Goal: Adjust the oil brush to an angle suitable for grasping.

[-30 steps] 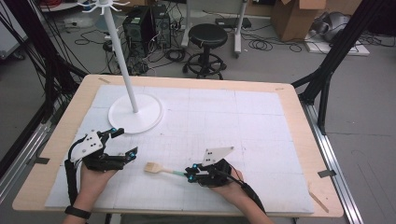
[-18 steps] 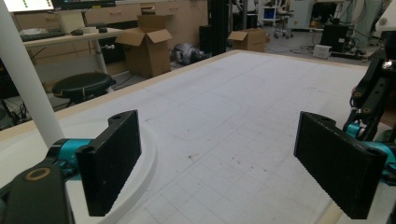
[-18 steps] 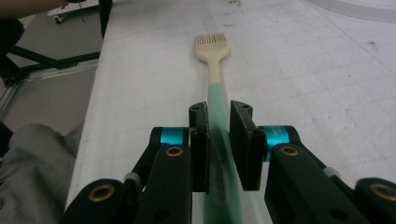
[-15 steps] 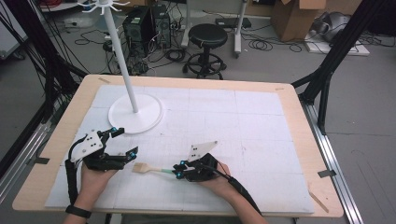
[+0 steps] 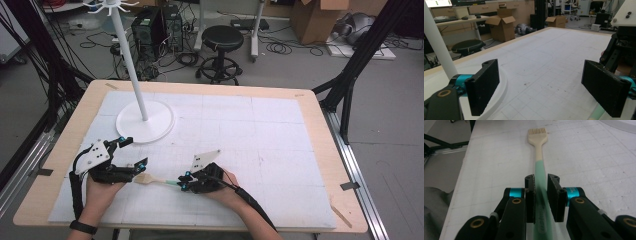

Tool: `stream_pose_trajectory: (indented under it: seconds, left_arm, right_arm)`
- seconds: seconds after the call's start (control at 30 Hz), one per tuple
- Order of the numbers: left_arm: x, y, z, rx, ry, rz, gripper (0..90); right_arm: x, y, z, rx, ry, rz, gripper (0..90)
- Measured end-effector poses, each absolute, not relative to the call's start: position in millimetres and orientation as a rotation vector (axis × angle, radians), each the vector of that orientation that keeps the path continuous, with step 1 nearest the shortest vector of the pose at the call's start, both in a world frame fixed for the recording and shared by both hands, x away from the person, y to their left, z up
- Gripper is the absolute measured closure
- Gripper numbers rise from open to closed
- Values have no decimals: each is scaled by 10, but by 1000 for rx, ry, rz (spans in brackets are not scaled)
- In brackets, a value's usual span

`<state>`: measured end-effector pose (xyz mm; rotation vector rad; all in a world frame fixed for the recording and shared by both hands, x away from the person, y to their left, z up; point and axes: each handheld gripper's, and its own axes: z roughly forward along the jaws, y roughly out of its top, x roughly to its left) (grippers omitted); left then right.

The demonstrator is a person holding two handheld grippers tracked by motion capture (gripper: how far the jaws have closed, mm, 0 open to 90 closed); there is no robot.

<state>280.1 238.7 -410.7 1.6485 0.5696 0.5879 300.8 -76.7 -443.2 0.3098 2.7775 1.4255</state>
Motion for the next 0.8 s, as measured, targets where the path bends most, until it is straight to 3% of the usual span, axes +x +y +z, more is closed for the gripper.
stream_pose_trajectory:
  seconds: [0.1,0.5,0.8]
  left_arm:
    - [2800,2390,-4106,1649,570,589,154]
    - [2796,2395,-4104,1651,570,589,154]
    - [2795,2384,-4107,1653,568,588,154]
  right_arm:
    - [3000,-756,-4450,302,2788,1398,755]
    - [2959,-814,-4365,282,2740,1431,429]
    - [2905,-1289,-4207,373,2671,1442,255]
